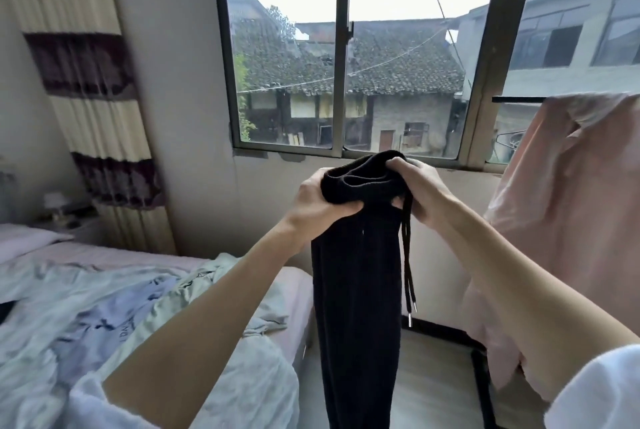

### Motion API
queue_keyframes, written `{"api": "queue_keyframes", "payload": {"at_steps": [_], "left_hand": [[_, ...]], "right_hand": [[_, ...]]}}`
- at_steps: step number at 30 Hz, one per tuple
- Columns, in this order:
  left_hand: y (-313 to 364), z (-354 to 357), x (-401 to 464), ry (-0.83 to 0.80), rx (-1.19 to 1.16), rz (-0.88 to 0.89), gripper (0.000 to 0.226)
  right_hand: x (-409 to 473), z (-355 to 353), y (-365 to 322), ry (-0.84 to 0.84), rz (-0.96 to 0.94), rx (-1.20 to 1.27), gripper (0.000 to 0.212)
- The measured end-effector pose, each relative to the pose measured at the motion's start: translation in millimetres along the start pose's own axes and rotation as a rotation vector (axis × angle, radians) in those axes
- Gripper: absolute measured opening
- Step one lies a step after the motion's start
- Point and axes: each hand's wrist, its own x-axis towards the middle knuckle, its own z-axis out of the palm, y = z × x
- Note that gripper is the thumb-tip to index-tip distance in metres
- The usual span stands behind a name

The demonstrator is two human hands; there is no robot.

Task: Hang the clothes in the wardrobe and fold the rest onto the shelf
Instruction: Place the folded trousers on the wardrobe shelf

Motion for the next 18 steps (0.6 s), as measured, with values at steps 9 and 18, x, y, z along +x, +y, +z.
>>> {"api": "queue_keyframes", "payload": {"at_steps": [9,18], "left_hand": [[-9.2,-86.1,-42.7,0.172,-0.060,-0.213,0.029],[-86.9,-273.1,-133.8,0.518,-0.091,-0.413,0.023]], "right_hand": [[-5.4,116.6,6.4,-0.117,0.026,-0.023,0.022],[-57.5,337.1,62.6,-0.474,0.183,0.014,0.020]]}}
